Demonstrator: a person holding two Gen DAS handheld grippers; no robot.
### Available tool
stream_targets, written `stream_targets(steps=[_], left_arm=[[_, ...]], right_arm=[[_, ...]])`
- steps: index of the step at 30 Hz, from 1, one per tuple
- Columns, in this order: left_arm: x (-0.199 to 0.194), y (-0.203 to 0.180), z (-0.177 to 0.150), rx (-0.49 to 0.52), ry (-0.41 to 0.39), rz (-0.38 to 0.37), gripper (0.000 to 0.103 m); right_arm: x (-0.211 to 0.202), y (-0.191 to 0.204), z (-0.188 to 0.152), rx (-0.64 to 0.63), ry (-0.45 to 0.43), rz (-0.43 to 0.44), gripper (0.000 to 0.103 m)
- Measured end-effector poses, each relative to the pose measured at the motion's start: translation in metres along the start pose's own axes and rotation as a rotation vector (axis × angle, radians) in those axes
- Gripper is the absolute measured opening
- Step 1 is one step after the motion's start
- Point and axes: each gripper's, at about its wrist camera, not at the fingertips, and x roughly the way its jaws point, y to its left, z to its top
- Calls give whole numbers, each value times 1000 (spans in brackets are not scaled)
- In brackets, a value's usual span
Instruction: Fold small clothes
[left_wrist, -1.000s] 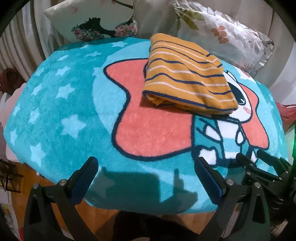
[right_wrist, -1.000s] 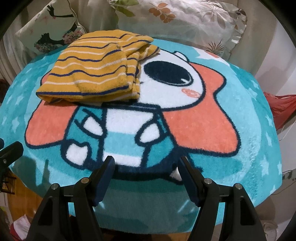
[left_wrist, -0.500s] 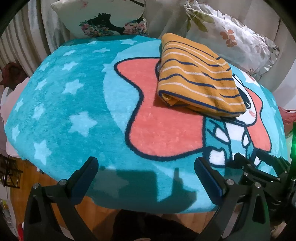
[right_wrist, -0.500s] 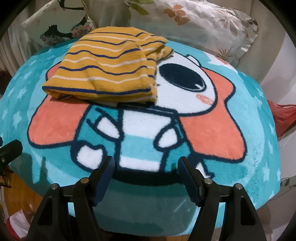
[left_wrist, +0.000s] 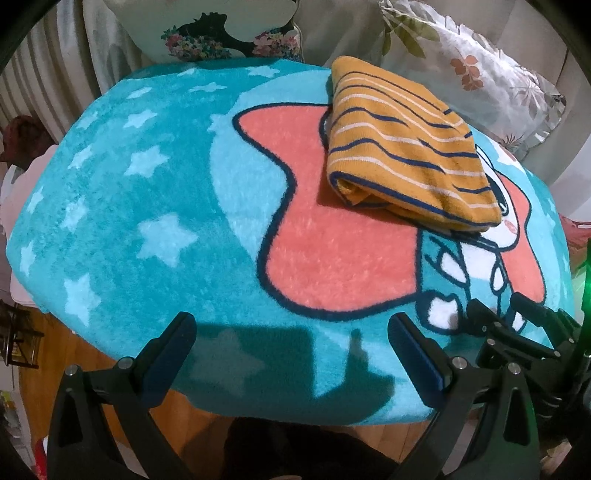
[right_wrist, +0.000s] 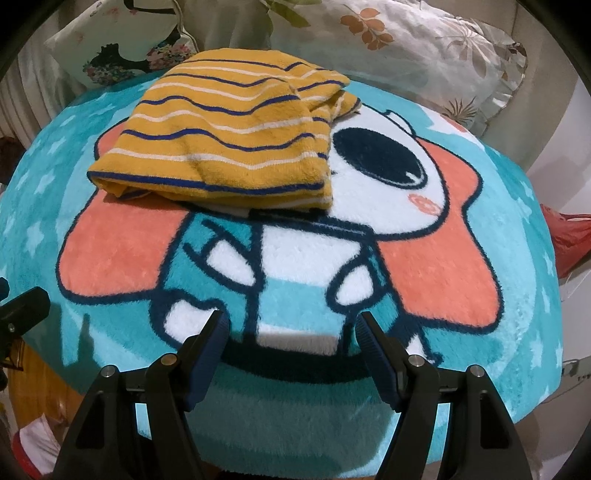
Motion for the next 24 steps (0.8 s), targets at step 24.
stream_targets(steps=[24], left_arm=[[14,-6,0,1,47,4,103]], right_arm=[[10,-6,3,-1,25,-13,76]])
